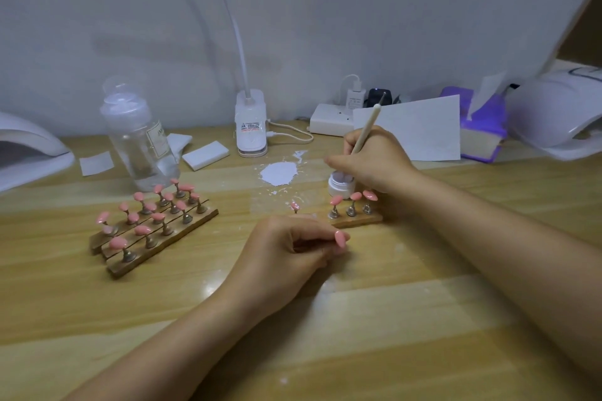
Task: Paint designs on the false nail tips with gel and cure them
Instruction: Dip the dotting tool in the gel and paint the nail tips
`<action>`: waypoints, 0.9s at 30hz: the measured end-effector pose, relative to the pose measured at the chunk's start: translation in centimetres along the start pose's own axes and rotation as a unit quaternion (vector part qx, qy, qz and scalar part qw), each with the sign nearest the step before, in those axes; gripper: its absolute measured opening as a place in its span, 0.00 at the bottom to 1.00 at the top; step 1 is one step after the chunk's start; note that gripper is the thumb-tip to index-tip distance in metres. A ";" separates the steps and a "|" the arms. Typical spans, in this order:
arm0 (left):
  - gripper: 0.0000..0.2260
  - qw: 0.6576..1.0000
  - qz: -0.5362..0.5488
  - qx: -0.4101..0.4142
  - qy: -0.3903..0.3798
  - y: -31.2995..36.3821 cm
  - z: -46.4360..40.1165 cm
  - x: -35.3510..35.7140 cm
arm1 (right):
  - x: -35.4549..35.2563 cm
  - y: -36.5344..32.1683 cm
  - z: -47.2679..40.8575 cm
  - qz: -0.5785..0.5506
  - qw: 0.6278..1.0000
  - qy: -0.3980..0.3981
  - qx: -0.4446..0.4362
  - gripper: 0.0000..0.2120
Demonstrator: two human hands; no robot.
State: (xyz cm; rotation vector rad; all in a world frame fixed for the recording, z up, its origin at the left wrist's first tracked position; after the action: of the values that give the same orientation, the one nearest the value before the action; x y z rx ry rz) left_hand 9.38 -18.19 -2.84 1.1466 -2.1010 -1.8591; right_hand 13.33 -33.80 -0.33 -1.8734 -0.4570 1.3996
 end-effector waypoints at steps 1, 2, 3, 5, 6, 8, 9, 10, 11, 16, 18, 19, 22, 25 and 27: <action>0.07 1.000 0.003 -0.002 0.004 -0.1 0.0 -0.1 | -0.1 0.0 -0.1 0.003 1.000 0.003 -0.002 0.16; 0.08 1.000 0.004 -0.004 0.008 -0.1 0.0 -0.1 | -0.3 -0.1 -0.1 0.008 1.000 0.007 -0.006 0.17; 0.08 1.000 0.004 -0.006 0.012 -0.1 0.0 -0.1 | -0.3 -0.2 -0.2 0.012 1.000 0.007 -0.009 0.17; 0.08 1.000 0.005 -0.010 0.016 -0.2 0.1 -0.1 | 0.0 -0.2 -0.2 0.001 1.000 -0.006 -0.010 0.16; 0.07 1.000 0.007 -0.011 0.019 -0.2 0.1 -0.2 | 0.2 0.0 -0.2 -0.005 1.000 -0.009 -0.009 0.15; 0.07 0.999 0.015 -0.013 0.029 -0.2 0.2 -0.3 | 0.2 0.2 -0.2 -0.006 1.000 -0.009 -0.006 0.15; 0.07 0.999 0.020 -0.016 0.034 -0.2 0.2 -0.4 | 0.3 0.2 -0.2 -0.005 1.000 -0.013 -0.007 0.14; 0.07 0.999 0.023 -0.019 0.037 -0.3 0.2 -0.4 | 0.3 0.1 -0.3 -0.003 1.000 -0.017 -0.010 0.14; 0.06 0.999 0.023 -0.020 0.037 -0.3 0.2 -0.4 | 0.3 0.1 -0.3 0.002 1.000 -0.018 -0.014 0.14; 0.05 0.999 0.015 -0.019 0.031 -0.1 0.3 -0.3 | -0.7 -0.2 -0.2 -0.001 1.000 0.003 -0.010 0.17; 0.05 1.000 0.005 -0.014 0.026 0.0 0.2 -0.2 | -2.4 -0.9 0.7 -0.067 0.995 0.068 -0.035 0.19; 0.05 1.000 0.001 -0.010 0.023 0.1 0.2 -0.2 | -3.1 -1.3 1.6 -0.117 0.987 0.099 -0.053 0.20; 0.05 1.000 -0.009 -0.004 0.019 0.0 0.1 -0.2 | -2.9 -2.1 5.2 -0.264 0.955 0.105 -0.080 0.19; 0.05 1.000 0.001 0.001 0.016 0.0 0.1 -0.1 | -0.7 -2.5 8.4 -0.360 0.928 0.047 -0.088 0.17; 0.05 1.000 0.003 0.005 0.010 -0.1 0.0 0.1 | 0.0 -2.4 9.4 -0.383 0.918 0.039 -0.096 0.16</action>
State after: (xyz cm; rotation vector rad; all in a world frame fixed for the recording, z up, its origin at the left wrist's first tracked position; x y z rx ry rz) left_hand 9.35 -18.19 -2.93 1.1539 -2.1029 -1.8304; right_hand 4.96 -28.93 0.24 -1.6033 -1.1722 0.7620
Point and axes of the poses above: each hand's wrist, its own z-axis away from the middle knuckle, its own x-axis out of the palm, y = z × x, the point moved 9 cm from there along -z, towards the middle knuckle, and after that the axes turned 9 degrees about -y, right-handed, at the moved point
